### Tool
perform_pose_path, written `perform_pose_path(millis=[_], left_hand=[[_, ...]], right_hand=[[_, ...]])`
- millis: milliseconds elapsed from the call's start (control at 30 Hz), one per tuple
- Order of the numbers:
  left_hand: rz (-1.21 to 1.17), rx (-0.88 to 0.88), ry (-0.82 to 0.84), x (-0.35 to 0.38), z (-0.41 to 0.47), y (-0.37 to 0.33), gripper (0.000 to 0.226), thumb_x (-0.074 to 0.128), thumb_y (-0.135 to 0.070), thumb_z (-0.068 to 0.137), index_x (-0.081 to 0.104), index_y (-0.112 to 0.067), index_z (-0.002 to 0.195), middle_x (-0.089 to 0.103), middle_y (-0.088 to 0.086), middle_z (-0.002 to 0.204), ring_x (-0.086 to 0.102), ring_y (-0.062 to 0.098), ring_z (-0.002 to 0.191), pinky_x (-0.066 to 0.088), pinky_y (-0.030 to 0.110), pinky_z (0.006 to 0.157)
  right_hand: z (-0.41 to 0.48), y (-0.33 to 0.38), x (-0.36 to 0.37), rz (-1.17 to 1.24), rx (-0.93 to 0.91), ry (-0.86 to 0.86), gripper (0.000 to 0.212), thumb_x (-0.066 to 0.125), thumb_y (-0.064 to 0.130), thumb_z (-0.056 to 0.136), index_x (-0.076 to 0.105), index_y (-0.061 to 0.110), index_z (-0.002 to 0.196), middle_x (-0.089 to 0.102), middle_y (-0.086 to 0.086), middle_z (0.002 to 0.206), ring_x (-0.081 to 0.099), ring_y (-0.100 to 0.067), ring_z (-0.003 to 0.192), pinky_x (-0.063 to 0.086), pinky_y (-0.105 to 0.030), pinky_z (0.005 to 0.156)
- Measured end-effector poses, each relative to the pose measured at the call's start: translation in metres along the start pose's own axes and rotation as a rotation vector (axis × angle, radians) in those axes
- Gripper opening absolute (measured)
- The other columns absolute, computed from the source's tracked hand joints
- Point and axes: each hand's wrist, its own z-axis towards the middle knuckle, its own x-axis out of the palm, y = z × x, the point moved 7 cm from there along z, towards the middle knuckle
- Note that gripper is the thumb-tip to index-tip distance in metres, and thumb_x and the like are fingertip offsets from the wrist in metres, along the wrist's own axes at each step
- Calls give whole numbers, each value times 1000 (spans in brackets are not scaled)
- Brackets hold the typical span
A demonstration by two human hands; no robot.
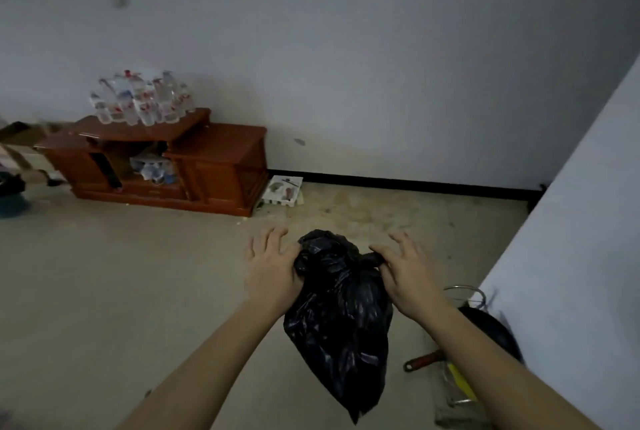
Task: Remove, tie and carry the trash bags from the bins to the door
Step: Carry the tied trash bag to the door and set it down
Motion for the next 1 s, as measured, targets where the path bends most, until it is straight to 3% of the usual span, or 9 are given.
perform_pose_path(millis=[100,233,333,533,833,1000], left_hand=[[-42,102,6,33,82,-9,32,50,-32,77,72,-19,96,63,14,121,56,40,117,40,63,101],[-48,237,-41,72,197,-37,31,73,-18,66,72,-18,97,64,13,118,56,37,116,42,58,100],[-57,310,-27,123,276,-64,35,78,-15,63,72,-17,98,64,16,117,55,37,116,41,59,101],[10,449,61,243,425,-135,33,78,-22,65,75,-21,99,64,13,121,53,38,125,39,62,104],[-109,586,9,311,642,-269,29,64,-28,71,73,-16,96,65,14,119,53,42,124,38,64,103],[-190,688,60,391,738,-342,33,61,-32,70,74,-15,95,67,14,115,57,42,120,42,65,99]], right_hand=[[55,-32,-2,28,74,-18,35,46,29,94,62,28,125,52,-13,136,42,-38,132,42,-53,103],[127,-90,-3,51,189,-81,45,32,39,94,63,27,125,52,-12,134,44,-33,129,42,-53,103],[177,-149,7,77,276,-155,46,32,37,94,65,25,124,54,-12,131,47,-30,126,42,-48,103],[292,-287,33,80,377,-227,37,44,25,93,69,20,120,59,-11,124,52,-29,120,45,-42,97],[434,-455,-19,18,482,-273,31,49,23,99,66,20,124,53,-5,130,46,-22,126,44,-38,103],[494,-561,-18,-26,564,-362,25,55,19,96,69,19,117,57,-5,121,52,-23,118,47,-36,96]])
